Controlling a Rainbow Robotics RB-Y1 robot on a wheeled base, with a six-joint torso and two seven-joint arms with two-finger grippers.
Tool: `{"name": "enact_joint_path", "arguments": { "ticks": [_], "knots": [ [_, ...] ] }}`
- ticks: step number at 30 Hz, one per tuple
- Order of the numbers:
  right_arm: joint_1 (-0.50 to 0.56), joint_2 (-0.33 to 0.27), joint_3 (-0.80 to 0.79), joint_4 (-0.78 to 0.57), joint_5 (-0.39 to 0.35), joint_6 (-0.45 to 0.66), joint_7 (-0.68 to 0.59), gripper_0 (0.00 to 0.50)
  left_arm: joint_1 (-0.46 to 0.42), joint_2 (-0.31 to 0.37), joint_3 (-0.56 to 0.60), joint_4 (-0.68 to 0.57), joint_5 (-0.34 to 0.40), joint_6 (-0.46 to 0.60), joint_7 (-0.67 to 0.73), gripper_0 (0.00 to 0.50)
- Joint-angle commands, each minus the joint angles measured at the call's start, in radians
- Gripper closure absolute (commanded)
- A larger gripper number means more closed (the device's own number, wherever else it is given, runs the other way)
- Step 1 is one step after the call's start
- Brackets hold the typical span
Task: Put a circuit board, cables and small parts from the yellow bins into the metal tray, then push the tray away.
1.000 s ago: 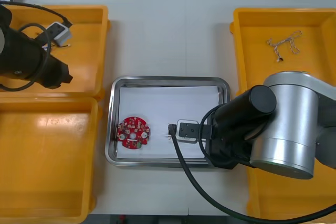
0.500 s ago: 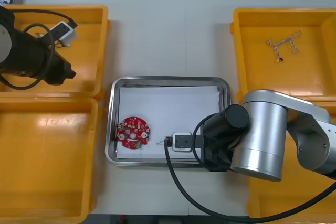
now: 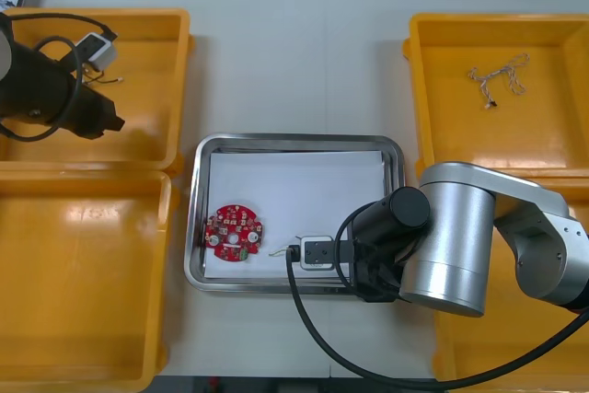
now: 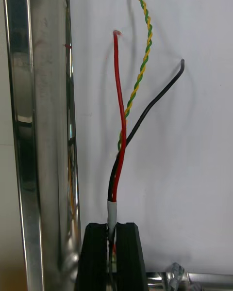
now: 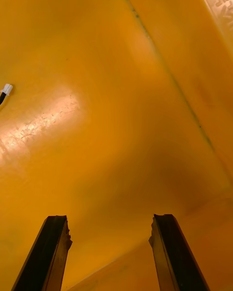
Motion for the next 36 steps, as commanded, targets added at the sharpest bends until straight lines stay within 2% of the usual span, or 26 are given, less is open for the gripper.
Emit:
{"name": "enact_joint_path", "arguments": {
  "ticks": [1, 3, 5, 6, 12, 17, 21, 28, 32, 36],
  "knots": [
    [-0.027, 0.015, 0.014, -0.008, 0.009, 0.005, 0.014, 0.231, -0.119, -0.01, 0.03, 0.107, 0.003, 0.01, -0.226, 0.0],
    [-0.027, 0.015, 0.014, -0.008, 0.009, 0.008, 0.011, 0.074, -0.149, -0.01, 0.03, 0.165, 0.003, 0.004, -0.258, 0.0],
    [-0.027, 0.015, 0.014, -0.008, 0.007, 0.012, 0.008, 0.01, -0.161, -0.008, 0.034, 0.193, 0.0, 0.001, -0.278, 0.0],
    [-0.027, 0.015, 0.014, -0.008, 0.007, 0.017, 0.004, 0.0, -0.168, -0.002, 0.036, 0.205, -0.003, 0.001, -0.281, 0.0],
    [-0.027, 0.018, -0.026, -0.025, -0.025, 0.075, -0.004, 0.0, -0.175, 0.021, 0.04, 0.22, -0.012, 0.001, -0.278, 0.0],
    [-0.03, 0.028, -0.116, -0.077, -0.094, 0.176, -0.009, 0.0, -0.182, 0.047, 0.109, 0.285, 0.007, -0.014, -0.287, 0.0],
    [-0.038, 0.043, -0.2, -0.099, -0.16, 0.241, -0.013, 0.0, -0.181, 0.079, 0.114, 0.311, 0.018, -0.063, -0.284, 0.0],
    [-0.038, 0.067, -0.345, -0.114, -0.243, 0.307, -0.024, 0.0, -0.181, 0.092, 0.122, 0.311, -0.071, -0.119, -0.264, 0.0],
    [-0.038, 0.064, -0.412, -0.119, -0.269, 0.331, -0.041, 0.0, -0.181, 0.092, 0.126, 0.311, -0.095, -0.171, -0.252, 0.0],
    [-0.038, 0.06, -0.483, -0.123, -0.292, 0.37, -0.116, 0.0, -0.172, 0.087, 0.12, 0.313, -0.112, -0.237, -0.243, 0.0]
  ]
}}
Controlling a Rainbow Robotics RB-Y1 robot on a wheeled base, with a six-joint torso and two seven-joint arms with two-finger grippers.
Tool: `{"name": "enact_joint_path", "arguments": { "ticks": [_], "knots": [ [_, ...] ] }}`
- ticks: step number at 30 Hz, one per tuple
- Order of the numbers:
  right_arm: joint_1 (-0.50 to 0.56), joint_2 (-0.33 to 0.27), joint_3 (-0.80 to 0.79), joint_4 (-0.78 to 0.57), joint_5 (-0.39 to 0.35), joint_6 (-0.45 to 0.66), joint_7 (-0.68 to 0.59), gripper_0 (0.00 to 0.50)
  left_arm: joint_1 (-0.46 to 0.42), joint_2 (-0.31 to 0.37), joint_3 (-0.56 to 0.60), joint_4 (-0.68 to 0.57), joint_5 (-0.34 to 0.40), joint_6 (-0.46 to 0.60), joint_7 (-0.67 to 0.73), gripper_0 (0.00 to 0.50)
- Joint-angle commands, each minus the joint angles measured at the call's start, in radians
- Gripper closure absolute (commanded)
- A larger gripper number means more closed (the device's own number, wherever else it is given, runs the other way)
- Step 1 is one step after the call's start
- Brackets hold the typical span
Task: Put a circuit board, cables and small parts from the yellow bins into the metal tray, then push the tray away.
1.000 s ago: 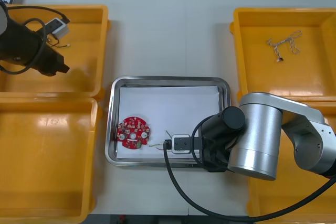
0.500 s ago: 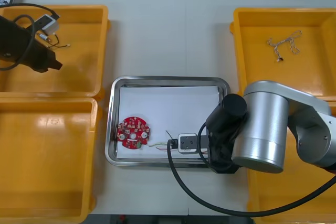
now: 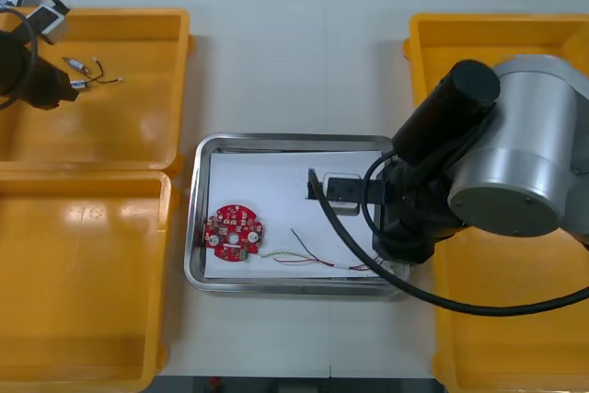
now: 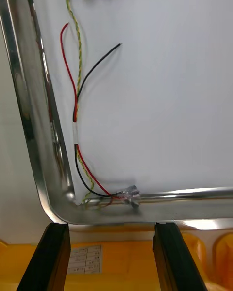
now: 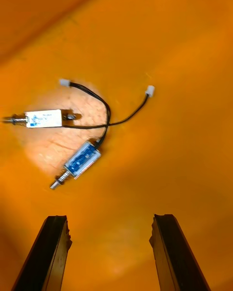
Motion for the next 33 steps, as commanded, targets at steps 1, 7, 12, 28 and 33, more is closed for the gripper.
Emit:
{"name": "enact_joint_path", "arguments": {
  "ticks": [1, 7, 12, 28, 33],
  "knots": [
    [-0.031, 0.005, -0.106, -0.043, -0.031, 0.042, -0.132, 0.0, -0.034, 0.043, 0.017, -0.006, -0.027, -0.082, -0.004, 0.0],
    [-0.031, -0.004, -0.186, -0.048, -0.045, 0.121, -0.294, 0.0, -0.034, 0.043, 0.006, 0.06, -0.018, -0.183, -0.023, 0.0],
    [-0.029, -0.006, -0.255, -0.046, -0.056, 0.126, -0.422, 0.0, -0.034, 0.043, -0.017, 0.071, -0.021, -0.212, -0.029, 0.0],
    [0.092, -0.104, -0.437, -0.048, -0.076, 0.126, -0.726, 0.0, -0.036, 0.041, -0.117, 0.172, 0.041, -0.342, -0.018, 0.0],
    [0.124, -0.136, -0.475, -0.048, -0.061, 0.126, -0.768, 0.0, -0.036, 0.041, -0.137, 0.195, 0.065, -0.375, -0.019, 0.0]
  ]
}}
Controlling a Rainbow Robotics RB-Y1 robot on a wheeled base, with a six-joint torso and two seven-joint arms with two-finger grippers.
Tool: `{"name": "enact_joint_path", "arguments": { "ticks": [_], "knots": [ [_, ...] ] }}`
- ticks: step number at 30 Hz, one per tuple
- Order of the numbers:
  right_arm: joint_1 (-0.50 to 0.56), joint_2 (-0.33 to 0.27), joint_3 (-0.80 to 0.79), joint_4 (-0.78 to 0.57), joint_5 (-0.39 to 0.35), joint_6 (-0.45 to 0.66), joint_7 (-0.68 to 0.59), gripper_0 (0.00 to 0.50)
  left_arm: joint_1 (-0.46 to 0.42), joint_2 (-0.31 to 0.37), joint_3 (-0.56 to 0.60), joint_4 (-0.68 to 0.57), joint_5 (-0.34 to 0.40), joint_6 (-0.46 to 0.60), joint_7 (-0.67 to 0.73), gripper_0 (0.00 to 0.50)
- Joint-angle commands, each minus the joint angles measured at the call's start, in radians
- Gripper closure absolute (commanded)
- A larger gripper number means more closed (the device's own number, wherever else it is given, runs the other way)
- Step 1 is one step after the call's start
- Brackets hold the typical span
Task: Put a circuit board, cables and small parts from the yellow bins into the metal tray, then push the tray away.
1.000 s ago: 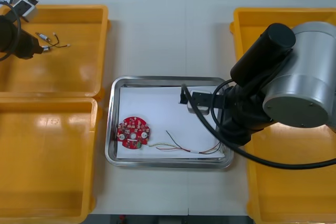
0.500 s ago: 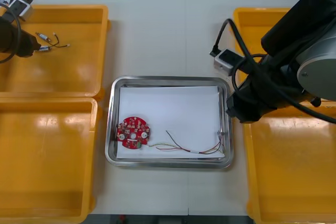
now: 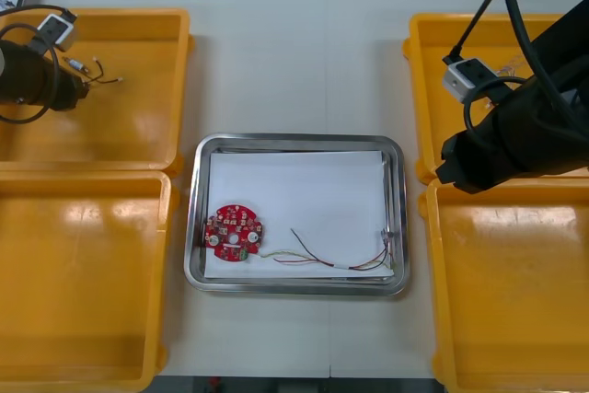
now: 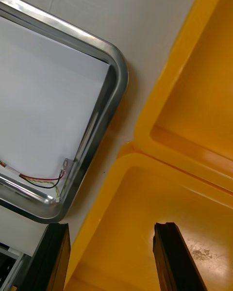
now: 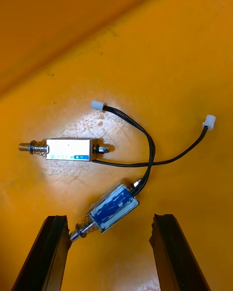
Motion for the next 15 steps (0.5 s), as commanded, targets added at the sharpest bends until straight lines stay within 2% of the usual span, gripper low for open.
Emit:
{"name": "enact_joint_path", "arguments": {
  "ticks": [1, 15],
  "knots": [
    [0.046, -0.065, -0.075, -0.03, 0.01, 0.003, -0.071, 0.0, -0.036, 0.041, -0.028, 0.01, 0.023, -0.03, -0.018, 0.0],
    [0.096, -0.075, -0.219, -0.001, 0.064, 0.003, -0.084, 0.0, -0.036, 0.035, -0.034, 0.056, 0.015, -0.092, -0.019, 0.0]
  ]
}}
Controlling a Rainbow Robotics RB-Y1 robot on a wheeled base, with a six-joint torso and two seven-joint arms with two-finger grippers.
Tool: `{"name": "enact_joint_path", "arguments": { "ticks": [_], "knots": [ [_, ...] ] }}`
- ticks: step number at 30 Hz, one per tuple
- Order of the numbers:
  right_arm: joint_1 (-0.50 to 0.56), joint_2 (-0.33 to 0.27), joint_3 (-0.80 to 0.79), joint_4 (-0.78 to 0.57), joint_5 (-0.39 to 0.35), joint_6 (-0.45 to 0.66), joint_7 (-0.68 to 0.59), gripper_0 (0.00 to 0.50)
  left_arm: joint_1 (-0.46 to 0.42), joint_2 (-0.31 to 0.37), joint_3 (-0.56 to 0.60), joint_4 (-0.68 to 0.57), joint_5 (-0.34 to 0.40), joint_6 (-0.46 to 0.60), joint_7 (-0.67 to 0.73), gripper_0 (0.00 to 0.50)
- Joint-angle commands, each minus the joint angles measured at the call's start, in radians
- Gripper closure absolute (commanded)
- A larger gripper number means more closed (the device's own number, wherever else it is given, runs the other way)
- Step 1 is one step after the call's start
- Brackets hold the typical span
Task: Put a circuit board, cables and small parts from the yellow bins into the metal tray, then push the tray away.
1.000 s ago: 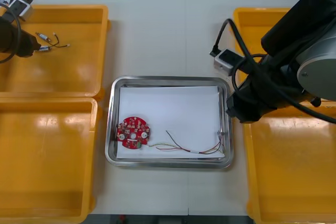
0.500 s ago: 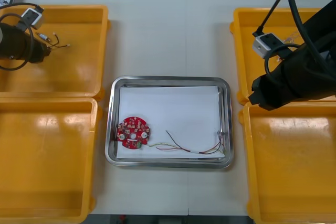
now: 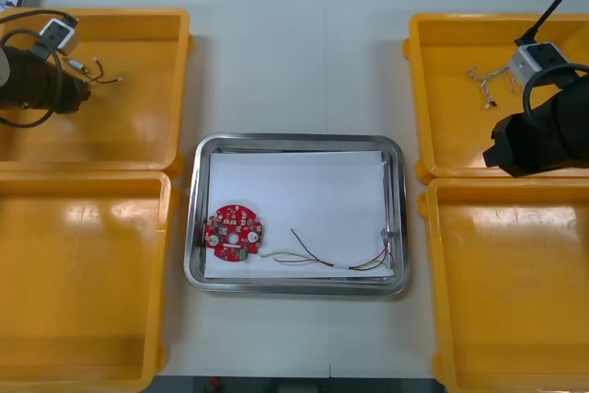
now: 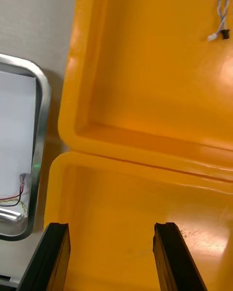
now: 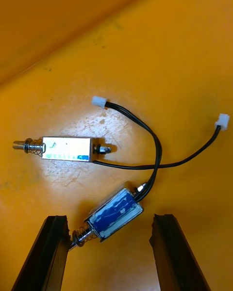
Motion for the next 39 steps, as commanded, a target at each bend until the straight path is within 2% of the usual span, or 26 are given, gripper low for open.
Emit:
{"name": "enact_joint_path", "arguments": {
  "ticks": [1, 8, 9, 10, 11, 12, 13, 14, 16, 24, 32, 39],
  "knots": [
    [0.008, -0.035, -0.075, 0.014, 0.008, 0.003, -0.031, 0.0, -0.034, 0.033, -0.021, 0.014, 0.003, -0.036, -0.019, 0.0],
    [-0.007, -0.03, -0.121, 0.086, 0.002, 0.003, -0.015, 0.0, -0.034, 0.033, -0.026, 0.019, 0.0, -0.037, -0.019, 0.0],
    [-0.012, -0.03, -0.121, 0.097, 0.006, 0.003, -0.015, 0.0, -0.034, 0.033, -0.026, 0.019, 0.0, -0.037, -0.019, 0.023],
    [-0.018, -0.03, -0.119, 0.111, 0.012, 0.003, -0.014, 0.0, -0.034, 0.033, -0.026, 0.022, 0.0, -0.037, -0.018, 0.095],
    [-0.021, -0.03, -0.121, 0.117, 0.016, 0.003, -0.012, 0.0, -0.034, 0.033, -0.027, 0.025, 0.0, -0.037, -0.019, 0.134],
    [-0.03, -0.03, -0.121, 0.134, 0.019, 0.003, -0.012, 0.0, -0.034, 0.033, -0.026, 0.027, 0.0, -0.037, -0.018, 0.199],
    [-0.04, -0.028, -0.121, 0.154, 0.022, 0.003, -0.011, 0.0, -0.034, 0.035, -0.026, 0.028, 0.001, -0.037, -0.018, 0.308],
    [-0.044, -0.03, -0.119, 0.164, 0.022, 0.003, -0.009, 0.0, -0.034, 0.035, -0.026, 0.028, 0.001, -0.037, -0.018, 0.355],
    [-0.066, -0.03, -0.119, 0.209, 0.028, 0.003, -0.005, 0.0, -0.034, 0.033, -0.026, 0.03, 0.003, -0.037, -0.018, 0.495],
    [-0.141, -0.03, -0.104, 0.359, 0.074, -0.019, 0.031, 0.0, -0.034, 0.035, -0.026, 0.028, 0.007, -0.021, -0.016, 0.5],
    [-0.225, -0.024, 0.014, 0.523, 0.166, -0.213, 0.058, 0.0, -0.034, 0.038, -0.013, 0.027, 0.055, 0.05, -0.021, 0.5],
    [-0.238, 0.011, 0.039, 0.582, 0.207, -0.312, 0.074, 0.0, -0.032, 0.038, 0.037, 0.024, 0.076, 0.147, -0.036, 0.5]
  ]
}}
